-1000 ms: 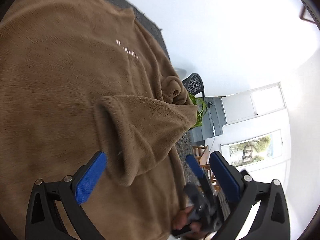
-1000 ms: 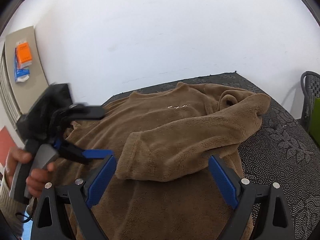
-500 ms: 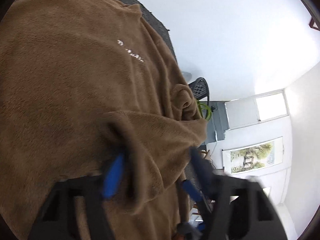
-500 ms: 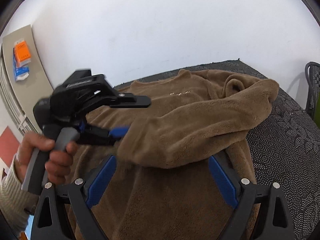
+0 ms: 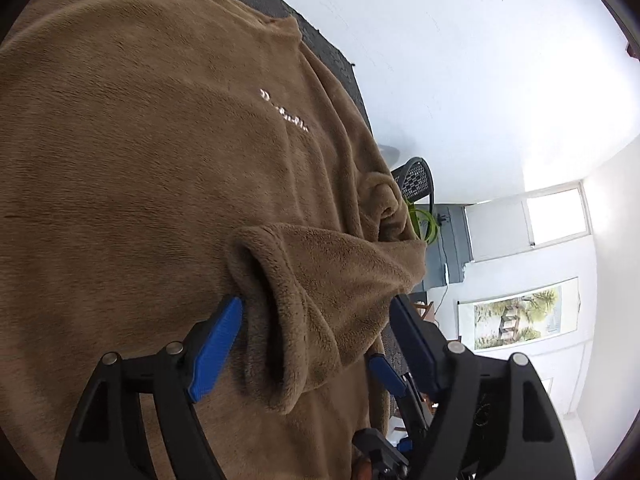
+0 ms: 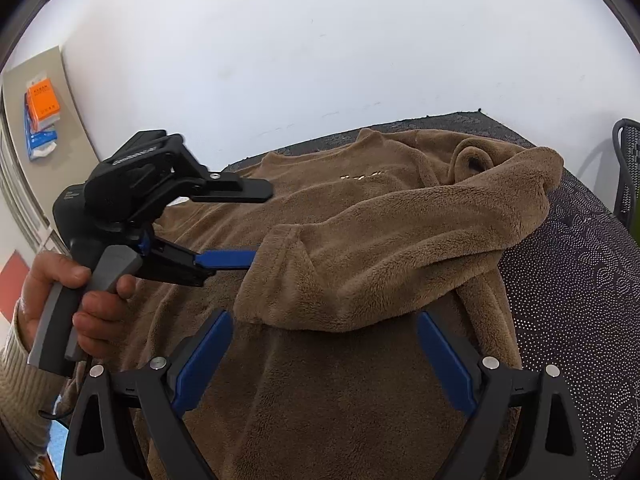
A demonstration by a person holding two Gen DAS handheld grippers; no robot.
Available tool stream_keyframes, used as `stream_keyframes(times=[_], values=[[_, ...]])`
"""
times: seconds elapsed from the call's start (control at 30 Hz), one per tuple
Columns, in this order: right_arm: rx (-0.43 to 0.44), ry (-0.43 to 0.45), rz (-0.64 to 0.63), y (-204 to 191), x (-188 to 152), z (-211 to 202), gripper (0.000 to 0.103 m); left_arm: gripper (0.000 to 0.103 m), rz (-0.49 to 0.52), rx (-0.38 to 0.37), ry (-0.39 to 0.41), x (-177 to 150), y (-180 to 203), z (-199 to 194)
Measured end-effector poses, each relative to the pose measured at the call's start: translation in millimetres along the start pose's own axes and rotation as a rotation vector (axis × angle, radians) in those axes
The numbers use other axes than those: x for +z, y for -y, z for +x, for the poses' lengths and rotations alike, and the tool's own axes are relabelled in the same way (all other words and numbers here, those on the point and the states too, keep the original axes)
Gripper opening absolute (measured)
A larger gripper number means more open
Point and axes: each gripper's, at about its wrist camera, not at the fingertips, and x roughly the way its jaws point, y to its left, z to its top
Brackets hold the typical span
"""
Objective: Fold clothes
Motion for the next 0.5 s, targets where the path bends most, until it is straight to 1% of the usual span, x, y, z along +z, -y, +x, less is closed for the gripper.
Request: stream_keyframes(times=[0.07, 0.17, 0.33, 0.43, 0.5], values=[[0.001, -0.002, 0.002, 0.8, 0.2, 1.2, 0.095, 0.080, -0.005, -0.031, -0.004, 0.1, 2.4, 1.3], [0.001, -0.003, 0.002, 1.5, 0.6, 2.4, 0.095, 0.080, 0.022, -0.034, -0.020, 2.4, 10.4, 4.7], [-0.001, 0.005, 0.003, 1.6, 0.3, -0.5, 0.095, 0.080, 0.014, 0.004, -0.066, 5.3, 10.6, 25.3], [-0.001, 0.009, 0.012, 3.0, -0.1, -1.3, 0.095, 0.080, 0.010, -0.016, -0.064, 15.1, 14.1, 43.0], [0.000, 0.006, 0.015, 3.4, 0.1, -0.9, 0.095, 0.077, 0.020, -0.027, -0.058, 20.7, 18.3, 50.3]])
